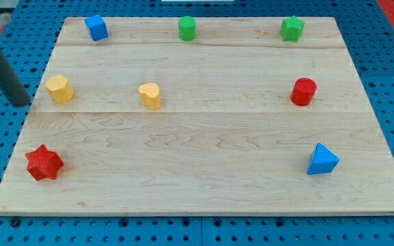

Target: Move the red star into the red circle

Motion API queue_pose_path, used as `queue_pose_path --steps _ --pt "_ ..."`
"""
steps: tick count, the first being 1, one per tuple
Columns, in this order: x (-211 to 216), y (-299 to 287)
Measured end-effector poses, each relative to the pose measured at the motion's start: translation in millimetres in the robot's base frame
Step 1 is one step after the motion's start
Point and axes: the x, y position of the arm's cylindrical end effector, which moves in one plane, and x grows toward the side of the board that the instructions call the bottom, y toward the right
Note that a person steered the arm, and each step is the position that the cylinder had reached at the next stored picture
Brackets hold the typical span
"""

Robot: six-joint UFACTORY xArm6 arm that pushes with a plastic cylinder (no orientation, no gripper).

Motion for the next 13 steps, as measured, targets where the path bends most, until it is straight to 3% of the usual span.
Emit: queue_pose_path --steps 1,3,6,8,9,10,11,13 --pt "-19 20" --pt "12 173" --pt "95 25" --pt "151 114" --pt "159 87" --pt "199 100" --pt "184 175" --pt "96 289"
